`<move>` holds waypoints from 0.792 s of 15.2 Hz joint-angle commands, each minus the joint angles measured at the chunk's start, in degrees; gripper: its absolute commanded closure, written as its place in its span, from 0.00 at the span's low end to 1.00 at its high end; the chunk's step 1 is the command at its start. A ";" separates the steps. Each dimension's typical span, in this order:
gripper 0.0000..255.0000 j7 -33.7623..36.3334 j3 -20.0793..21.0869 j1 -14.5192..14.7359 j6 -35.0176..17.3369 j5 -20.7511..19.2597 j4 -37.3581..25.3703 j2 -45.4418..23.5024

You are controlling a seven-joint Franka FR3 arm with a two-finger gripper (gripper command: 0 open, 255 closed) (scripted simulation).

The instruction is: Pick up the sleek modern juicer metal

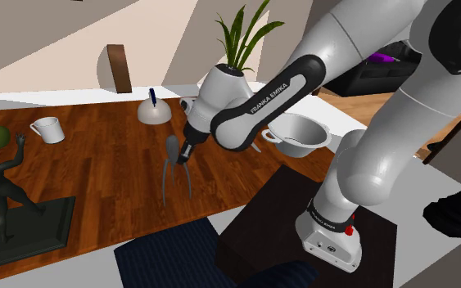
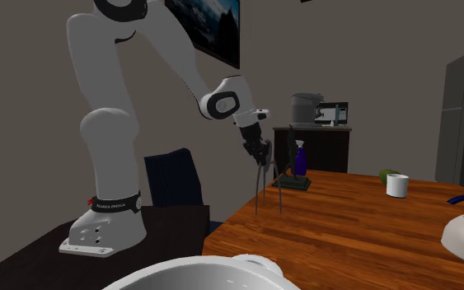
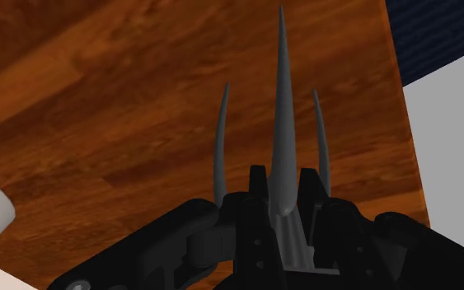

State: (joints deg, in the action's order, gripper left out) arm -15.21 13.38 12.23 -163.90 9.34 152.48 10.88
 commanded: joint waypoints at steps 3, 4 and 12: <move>1.00 -0.05 -0.25 0.06 3.36 0.13 -0.95 2.40; 1.00 -0.05 -0.32 0.08 4.31 0.16 -1.23 3.07; 1.00 0.06 -0.88 0.10 11.75 0.12 -3.91 7.85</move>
State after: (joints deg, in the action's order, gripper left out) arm -15.13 12.60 12.33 -153.14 9.47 149.00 18.20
